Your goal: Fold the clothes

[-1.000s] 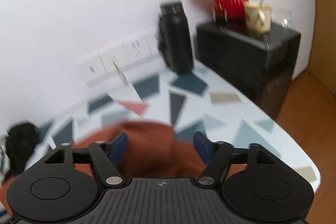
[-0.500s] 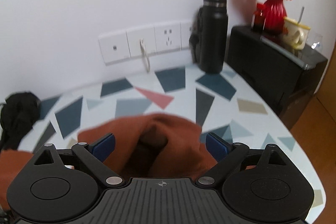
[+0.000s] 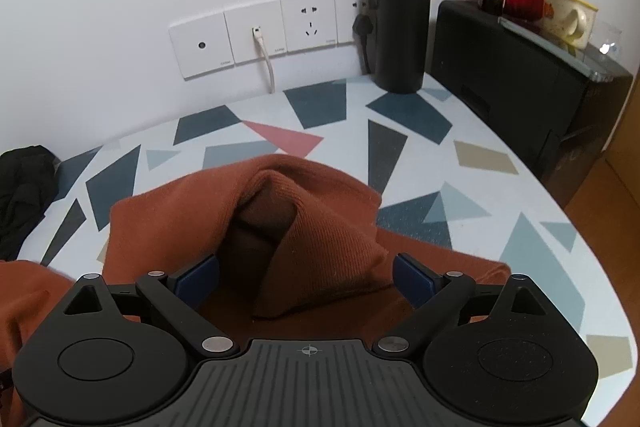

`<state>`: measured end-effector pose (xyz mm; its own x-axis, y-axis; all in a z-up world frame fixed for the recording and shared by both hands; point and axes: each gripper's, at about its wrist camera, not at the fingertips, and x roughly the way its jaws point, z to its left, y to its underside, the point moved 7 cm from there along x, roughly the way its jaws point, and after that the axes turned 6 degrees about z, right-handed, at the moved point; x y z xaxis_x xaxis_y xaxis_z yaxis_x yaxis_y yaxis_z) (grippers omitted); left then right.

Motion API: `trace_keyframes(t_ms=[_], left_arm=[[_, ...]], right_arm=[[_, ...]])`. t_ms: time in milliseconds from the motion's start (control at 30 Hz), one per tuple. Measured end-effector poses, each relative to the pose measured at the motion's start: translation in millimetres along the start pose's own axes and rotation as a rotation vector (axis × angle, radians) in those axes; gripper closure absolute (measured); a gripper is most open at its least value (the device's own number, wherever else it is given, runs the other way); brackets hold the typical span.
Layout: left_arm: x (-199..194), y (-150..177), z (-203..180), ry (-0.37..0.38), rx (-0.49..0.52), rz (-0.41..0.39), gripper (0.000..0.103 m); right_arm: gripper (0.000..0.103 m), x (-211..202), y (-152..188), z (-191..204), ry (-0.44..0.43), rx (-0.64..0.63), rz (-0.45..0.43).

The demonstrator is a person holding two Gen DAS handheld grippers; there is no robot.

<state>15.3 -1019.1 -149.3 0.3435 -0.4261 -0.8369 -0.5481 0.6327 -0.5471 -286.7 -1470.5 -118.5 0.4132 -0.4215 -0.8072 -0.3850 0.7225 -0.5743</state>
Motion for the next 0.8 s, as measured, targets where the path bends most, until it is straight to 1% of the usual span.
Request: trace_keyframes(t_ms=[67,233,400,567,667,800], left_arm=[[1,0,0,0.002,0.004,-0.005,0.000],[2,-3,0,0.010,0.014,0.011,0.000],[2,-2,0,0.011,0.017,-0.005,0.000],[1,-1,0,0.017,0.027,-0.036,0.000],[1,-1,0,0.018,0.027,-0.033,0.000],[1,-1,-1,0.012,0.018,-0.028,0.000]], right_arm=[[0.011,2,2,0,-0.003,0.000,0.007],[0.011,6,4,-4,0.000,0.015,0.008],[0.010,5,0,-13,-0.004,0.046,-0.004],[0.009,2,-12,-33,-0.026,0.123,-0.026],[0.009,0,-23,-45,-0.045,0.164,-0.040],[0.009,-16,-46,-54,-0.067,0.177,-0.106]])
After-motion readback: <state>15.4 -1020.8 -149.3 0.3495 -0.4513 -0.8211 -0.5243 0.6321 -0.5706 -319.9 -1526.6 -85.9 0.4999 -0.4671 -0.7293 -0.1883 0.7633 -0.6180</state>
